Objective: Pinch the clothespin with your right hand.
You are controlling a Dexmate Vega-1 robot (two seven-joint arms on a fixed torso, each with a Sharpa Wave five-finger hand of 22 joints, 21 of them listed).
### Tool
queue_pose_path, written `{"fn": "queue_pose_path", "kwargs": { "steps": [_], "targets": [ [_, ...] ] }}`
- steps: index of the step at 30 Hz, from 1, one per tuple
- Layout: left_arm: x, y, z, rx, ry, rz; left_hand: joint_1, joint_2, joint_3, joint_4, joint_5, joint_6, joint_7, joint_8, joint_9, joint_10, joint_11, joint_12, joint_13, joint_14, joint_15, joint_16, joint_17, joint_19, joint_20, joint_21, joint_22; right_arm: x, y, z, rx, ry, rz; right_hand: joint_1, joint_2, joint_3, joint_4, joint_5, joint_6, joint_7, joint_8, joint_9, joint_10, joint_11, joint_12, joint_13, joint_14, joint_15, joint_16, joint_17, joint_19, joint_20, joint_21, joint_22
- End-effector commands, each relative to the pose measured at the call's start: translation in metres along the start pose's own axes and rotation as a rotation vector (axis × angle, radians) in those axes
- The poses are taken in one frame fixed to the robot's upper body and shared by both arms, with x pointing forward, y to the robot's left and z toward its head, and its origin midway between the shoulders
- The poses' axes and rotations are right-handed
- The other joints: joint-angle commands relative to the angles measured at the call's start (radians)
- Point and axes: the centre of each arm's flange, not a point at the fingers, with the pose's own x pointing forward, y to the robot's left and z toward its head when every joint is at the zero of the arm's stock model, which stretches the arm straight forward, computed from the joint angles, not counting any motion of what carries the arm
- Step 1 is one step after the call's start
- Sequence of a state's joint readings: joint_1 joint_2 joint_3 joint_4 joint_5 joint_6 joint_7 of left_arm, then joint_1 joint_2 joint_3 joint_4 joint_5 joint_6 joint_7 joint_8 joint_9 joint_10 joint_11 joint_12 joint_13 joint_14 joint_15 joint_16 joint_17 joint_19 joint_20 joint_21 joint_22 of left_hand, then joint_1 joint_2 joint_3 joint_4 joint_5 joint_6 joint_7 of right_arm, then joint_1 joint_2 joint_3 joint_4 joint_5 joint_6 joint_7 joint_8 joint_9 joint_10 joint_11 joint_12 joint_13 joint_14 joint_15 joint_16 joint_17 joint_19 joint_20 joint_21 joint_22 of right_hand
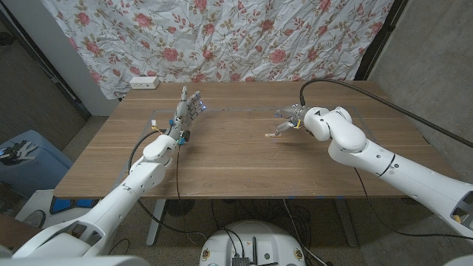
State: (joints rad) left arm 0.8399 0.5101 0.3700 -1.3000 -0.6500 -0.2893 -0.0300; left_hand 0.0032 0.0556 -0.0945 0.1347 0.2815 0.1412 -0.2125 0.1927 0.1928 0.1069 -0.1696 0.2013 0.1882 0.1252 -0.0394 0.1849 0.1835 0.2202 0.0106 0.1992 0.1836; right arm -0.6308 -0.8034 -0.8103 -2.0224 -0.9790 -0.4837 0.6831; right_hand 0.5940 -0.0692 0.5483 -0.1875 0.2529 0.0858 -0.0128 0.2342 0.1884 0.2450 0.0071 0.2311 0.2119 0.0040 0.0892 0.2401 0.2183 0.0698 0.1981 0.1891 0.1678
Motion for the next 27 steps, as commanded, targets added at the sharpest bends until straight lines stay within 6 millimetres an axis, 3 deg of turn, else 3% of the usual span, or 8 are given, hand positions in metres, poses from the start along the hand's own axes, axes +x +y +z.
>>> {"fn": "queue_pose_path", "kwargs": {
  "steps": [1,15,27],
  "targets": [
    [0.000,0.000,0.000,0.000,-0.001,0.000,0.001,0.006,0.001,0.006,0.008,0.000,-0.009,0.006,0.005,0.003,-0.008,0.006,0.002,0.009,-0.006,0.005,0.004,0.006,-0.001,0.007,0.002,0.014,0.009,0.008,-0.035,0.019,0.051,0.016,-0.005,0.012,-0.001,0.009,0.007,-0.006,0.007,0.003,0.012,0.002,0.007,0.005,0.009,-0.001,0.009,0.002,0.016,-0.007,0.007,0.001],
    [0.000,0.000,0.000,0.000,-0.001,0.000,0.000,0.006,0.000,0.006,0.008,0.000,-0.009,0.006,0.005,0.004,-0.007,0.006,0.002,0.009,-0.006,0.005,0.004,0.006,-0.001,0.007,0.002,0.023,0.021,0.009,-0.037,0.041,0.060,0.074,-0.006,0.025,0.003,0.018,0.043,-0.033,0.017,0.004,0.047,-0.017,0.013,0.006,0.034,-0.020,0.017,-0.001,0.035,-0.036,0.007,0.001],
    [0.000,0.000,0.000,0.000,-0.001,0.000,0.000,0.006,0.000,0.006,0.008,0.000,-0.009,0.006,0.005,0.003,-0.008,0.006,0.002,0.009,-0.006,0.005,0.004,0.007,-0.001,0.007,0.002,0.029,0.027,0.012,-0.040,0.055,0.064,0.108,0.003,0.031,0.009,0.018,0.068,-0.054,0.022,0.005,0.071,-0.055,0.014,0.006,0.055,-0.045,0.025,-0.001,0.042,-0.062,0.005,0.001]
  ]
}}
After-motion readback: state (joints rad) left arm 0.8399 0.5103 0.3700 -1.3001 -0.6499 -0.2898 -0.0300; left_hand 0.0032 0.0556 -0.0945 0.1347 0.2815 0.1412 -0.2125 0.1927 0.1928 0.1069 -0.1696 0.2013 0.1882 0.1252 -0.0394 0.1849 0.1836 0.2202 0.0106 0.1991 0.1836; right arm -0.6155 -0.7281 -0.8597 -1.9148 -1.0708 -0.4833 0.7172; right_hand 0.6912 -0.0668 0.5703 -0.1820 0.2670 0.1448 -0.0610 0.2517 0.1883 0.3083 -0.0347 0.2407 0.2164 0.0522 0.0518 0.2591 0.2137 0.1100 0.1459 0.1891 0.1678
